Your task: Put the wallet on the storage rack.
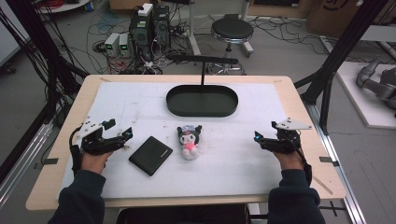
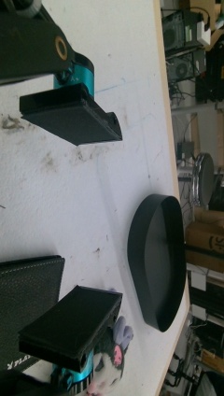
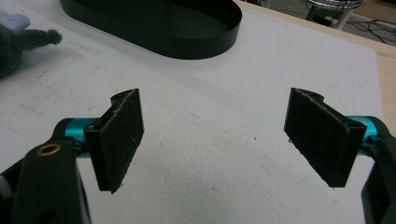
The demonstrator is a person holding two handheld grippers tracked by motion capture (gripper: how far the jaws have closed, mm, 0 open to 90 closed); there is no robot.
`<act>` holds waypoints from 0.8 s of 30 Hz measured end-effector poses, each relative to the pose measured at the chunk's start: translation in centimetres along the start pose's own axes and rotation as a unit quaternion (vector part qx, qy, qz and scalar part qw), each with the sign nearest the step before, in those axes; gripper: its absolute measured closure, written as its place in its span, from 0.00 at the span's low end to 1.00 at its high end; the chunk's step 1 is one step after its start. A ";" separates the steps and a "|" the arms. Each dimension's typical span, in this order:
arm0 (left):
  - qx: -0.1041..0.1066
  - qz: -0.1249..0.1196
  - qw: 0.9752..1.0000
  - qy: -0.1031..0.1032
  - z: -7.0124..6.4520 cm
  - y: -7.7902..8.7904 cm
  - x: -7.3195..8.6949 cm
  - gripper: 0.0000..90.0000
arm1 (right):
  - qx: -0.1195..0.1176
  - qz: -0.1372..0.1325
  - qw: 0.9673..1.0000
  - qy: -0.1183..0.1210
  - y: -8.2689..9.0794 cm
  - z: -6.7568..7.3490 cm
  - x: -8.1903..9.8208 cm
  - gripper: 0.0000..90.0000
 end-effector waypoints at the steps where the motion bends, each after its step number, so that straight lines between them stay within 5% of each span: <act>1: 0.005 0.002 1.000 -0.001 -0.1 -0.1 0.0 0.23 | -0.001 0.002 1.000 0.000 0.0 0.1 0.0 0.22; 6: 0.042 0.023 0.999 0.003 -0.8 -0.5 0.7 0.33 | 0.001 0.005 1.000 0.012 -0.1 0.4 0.1 0.22; 9: 0.067 0.059 0.996 0.011 -1.4 -1.2 1.6 0.33 | -0.002 0.006 1.000 0.015 -0.1 0.7 0.1 0.22; 15: 0.083 0.076 0.994 0.010 -2.0 -1.6 2.1 0.37 | -0.002 0.007 1.000 0.015 -0.2 0.7 0.2 0.22; 17: 0.093 0.089 0.992 0.011 -2.2 -1.9 2.4 0.39 | -0.002 0.009 1.000 0.014 -0.2 0.7 0.2 0.22; 19: 0.115 0.114 0.987 0.025 -2.6 -2.2 3.1 0.45 | -0.002 0.008 1.000 0.016 -0.2 0.7 0.2 0.22; 20: 0.115 0.114 0.987 0.025 -2.6 -2.2 3.1 0.46 | -0.002 0.009 1.000 0.014 -0.2 0.7 0.2 0.22; 21: 0.129 0.131 0.983 0.029 -2.9 -2.4 3.5 0.46 | -0.003 0.009 1.000 0.014 -0.2 0.7 0.2 0.22; 23: 0.144 0.140 0.979 0.040 -3.2 -2.6 3.8 0.47 | -0.002 0.011 1.000 0.016 -0.3 0.7 0.2 0.22; 24: 0.144 0.140 0.979 0.040 -3.2 -2.6 3.8 0.47 | -0.002 0.012 1.000 0.017 -0.3 0.8 0.2 0.22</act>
Point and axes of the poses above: each handheld gripper's, and its own axes: y roughly backward along the jaws, x roughly out of its underside, z roughly to its left, the point moved 6 cm from there along -y, roughly forward along the jaws, and after that the axes turned 12 degrees about -y, right-handed, at the moved point
